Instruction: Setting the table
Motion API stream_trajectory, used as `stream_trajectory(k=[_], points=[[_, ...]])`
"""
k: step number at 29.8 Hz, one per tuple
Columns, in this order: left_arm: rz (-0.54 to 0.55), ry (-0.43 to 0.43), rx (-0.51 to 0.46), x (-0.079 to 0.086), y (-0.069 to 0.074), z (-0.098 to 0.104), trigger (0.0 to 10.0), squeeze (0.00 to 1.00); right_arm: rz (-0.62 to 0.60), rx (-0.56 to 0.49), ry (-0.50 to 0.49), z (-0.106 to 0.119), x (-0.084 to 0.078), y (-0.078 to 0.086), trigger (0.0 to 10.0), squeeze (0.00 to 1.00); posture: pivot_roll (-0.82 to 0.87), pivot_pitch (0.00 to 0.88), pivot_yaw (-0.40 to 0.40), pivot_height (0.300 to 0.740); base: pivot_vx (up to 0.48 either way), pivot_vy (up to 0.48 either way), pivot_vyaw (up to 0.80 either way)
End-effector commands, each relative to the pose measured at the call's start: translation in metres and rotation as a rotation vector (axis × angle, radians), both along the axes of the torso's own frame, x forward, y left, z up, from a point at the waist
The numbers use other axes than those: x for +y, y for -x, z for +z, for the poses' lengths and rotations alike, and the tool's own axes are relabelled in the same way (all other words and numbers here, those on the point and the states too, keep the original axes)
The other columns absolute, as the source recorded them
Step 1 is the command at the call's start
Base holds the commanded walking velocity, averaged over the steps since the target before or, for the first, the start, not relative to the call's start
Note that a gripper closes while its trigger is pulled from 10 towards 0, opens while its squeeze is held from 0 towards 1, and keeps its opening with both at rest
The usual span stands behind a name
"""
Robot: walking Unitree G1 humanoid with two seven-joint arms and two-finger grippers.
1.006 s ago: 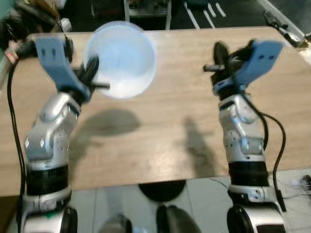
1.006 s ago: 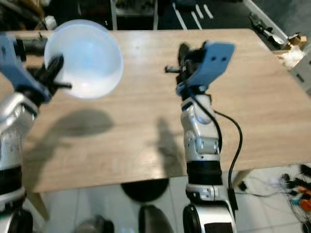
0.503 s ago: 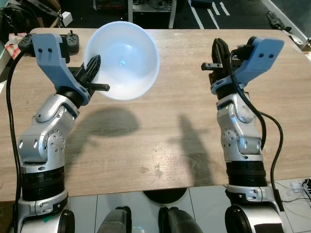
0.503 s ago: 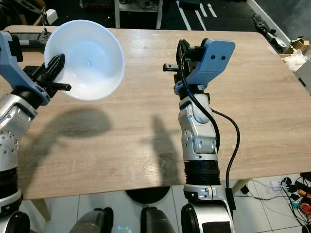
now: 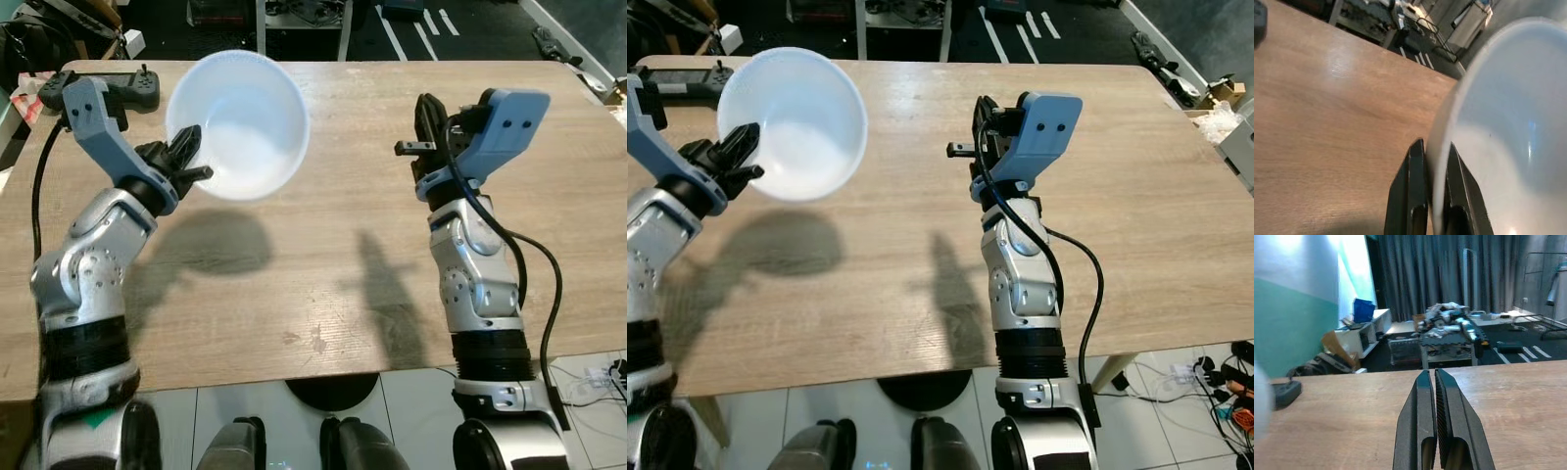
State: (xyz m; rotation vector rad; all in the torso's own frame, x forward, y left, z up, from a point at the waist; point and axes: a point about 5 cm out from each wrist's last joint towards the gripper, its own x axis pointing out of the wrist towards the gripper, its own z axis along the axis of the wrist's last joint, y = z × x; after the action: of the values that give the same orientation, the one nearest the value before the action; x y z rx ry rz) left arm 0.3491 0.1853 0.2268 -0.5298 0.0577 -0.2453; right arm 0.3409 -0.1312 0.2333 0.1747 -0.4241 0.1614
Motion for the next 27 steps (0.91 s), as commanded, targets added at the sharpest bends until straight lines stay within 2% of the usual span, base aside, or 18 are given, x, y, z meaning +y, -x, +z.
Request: stream_trajectory(k=[1, 2, 5, 7, 8, 9, 12, 13, 16, 22, 24, 27], points=[[-0.023, 0.052, 0.080, -0.007, -0.010, -0.009, 10.0, 0.00, 0.020, 0.011, 0.011, -0.001, 0.005, 0.000, 10.0, 0.00, -0.04, 0.099, 0.018, 0.740, 0.000, 0.000, 0.00], [-0.056, 0.079, 0.098, -0.014, -0.016, -0.007, 10.0, 0.00, 0.036, 0.002, 0.013, 0.001, 0.010, 0.001, 10.0, 0.00, -0.04, 0.108, 0.029, 0.740, 0.000, 0.000, 0.00], [-0.092, 0.092, 0.120, -0.021, -0.019, -0.005, 10.0, 0.00, 0.048, -0.008, 0.014, 0.004, 0.014, 0.002, 10.0, 0.00, -0.06, 0.116, 0.040, 0.740, 0.000, 0.000, 0.00], [-0.181, 0.055, 0.169, -0.033, -0.014, -0.008, 10.0, 0.00, 0.059, -0.025, 0.018, 0.009, 0.018, 0.005, 10.0, 0.00, -0.06, 0.128, 0.052, 0.740, 0.000, 0.000, 0.00], [-0.251, 0.001, 0.193, -0.040, -0.005, -0.010, 10.0, 0.00, 0.059, -0.032, 0.018, 0.010, 0.018, 0.007, 10.0, 0.00, -0.06, 0.135, 0.057, 0.740, 0.000, 0.000, 0.00], [-0.251, 0.001, 0.193, -0.040, -0.005, -0.010, 10.0, 0.00, 0.059, -0.032, 0.018, 0.010, 0.018, 0.007, 10.0, 0.00, -0.06, 0.135, 0.057, 0.740, 0.000, 0.000, 0.00], [-0.338, -0.094, 0.220, -0.043, 0.011, -0.010, 10.0, 0.00, 0.057, -0.033, 0.016, 0.010, 0.018, 0.008, 10.0, 0.00, -0.05, 0.142, 0.065, 0.740, 0.000, 0.000, 0.00], [-0.338, -0.094, 0.220, -0.043, 0.011, -0.010, 10.0, 0.00, 0.057, -0.033, 0.016, 0.010, 0.018, 0.008, 10.0, 0.00, -0.05, 0.142, 0.065, 0.740, 0.000, 0.000, 0.00], [-0.352, -0.161, 0.252, -0.031, 0.021, -0.009, 10.0, 0.00, 0.057, -0.029, 0.015, 0.008, 0.017, 0.010, 10.0, 0.00, -0.04, 0.152, 0.064, 0.740, 0.000, 0.000, 0.00], [-0.389, -0.237, 0.282, -0.023, 0.023, -0.016, 10.0, 0.00, 0.059, -0.022, 0.027, 0.006, 0.016, 0.009, 10.0, 0.00, -0.04, 0.155, 0.059, 0.740, 0.000, 0.000, 0.00], [-0.427, -0.261, 0.294, -0.029, 0.021, -0.020, 10.0, 0.00, 0.043, -0.031, 0.044, 0.009, 0.012, 0.006, 10.0, 0.00, -0.04, 0.155, 0.061, 0.740, 0.000, 0.000, 0.00], [-0.481, -0.254, 0.284, -0.039, 0.020, -0.020, 10.0, 0.00, 0.013, -0.044, 0.053, 0.013, 0.005, 0.003, 10.0, 0.00, -0.05, 0.157, 0.066, 0.740, 0.000, 0.000, 0.00]])
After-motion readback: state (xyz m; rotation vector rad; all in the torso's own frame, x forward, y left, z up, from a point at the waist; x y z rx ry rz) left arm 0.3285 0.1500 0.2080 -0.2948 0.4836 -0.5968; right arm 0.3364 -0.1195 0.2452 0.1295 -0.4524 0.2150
